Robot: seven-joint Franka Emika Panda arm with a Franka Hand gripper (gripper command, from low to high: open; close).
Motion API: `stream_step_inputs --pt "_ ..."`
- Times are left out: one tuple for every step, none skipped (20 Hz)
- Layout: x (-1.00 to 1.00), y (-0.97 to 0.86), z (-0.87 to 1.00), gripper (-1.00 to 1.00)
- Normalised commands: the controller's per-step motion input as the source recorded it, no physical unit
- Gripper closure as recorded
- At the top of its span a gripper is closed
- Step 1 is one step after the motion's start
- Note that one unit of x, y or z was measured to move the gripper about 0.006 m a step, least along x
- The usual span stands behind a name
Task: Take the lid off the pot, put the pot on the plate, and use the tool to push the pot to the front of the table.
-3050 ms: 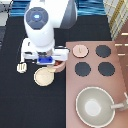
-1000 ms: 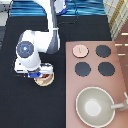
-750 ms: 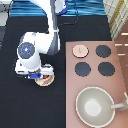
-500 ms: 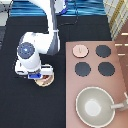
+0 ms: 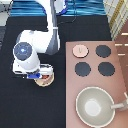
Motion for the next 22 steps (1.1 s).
stream_step_inputs --pt "-0.66 -0.3 0.76 -1.0" --pt "-0.67 -0.28 0.73 -1.0" --pt "-0.68 -0.27 0.72 -1.0" --pt "-0.69 -0.27 0.7 -1.0" --pt "-0.68 -0.28 0.67 -1.0" --pt "-0.65 -0.31 0.64 -1.0" --pt "-0.63 -0.33 0.57 -1.0" --pt "-0.61 -0.37 0.51 -1.0" --pt "-0.6 -0.41 0.4 -1.0" --pt "-0.6 -0.44 0.33 -1.0" --pt "-0.61 -0.47 0.28 -1.0" --pt "-0.59 -0.48 0.26 -1.0" --pt "-0.59 -0.49 0.25 -1.0" --pt "-0.59 -0.54 0.17 -1.0" --pt "-0.59 -0.55 0.14 -1.0" --pt "-0.59 -0.58 0.09 -1.0" --pt "-0.6 -0.59 0.06 -1.0" --pt "-0.63 -0.59 0.0 -1.0" --pt "-0.64 -0.59 0.0 -1.0" --pt "-0.66 -0.6 0.0 -1.0" --pt "-0.69 -0.6 0.0 -1.0" --pt "-0.69 -0.6 0.0 -1.0"
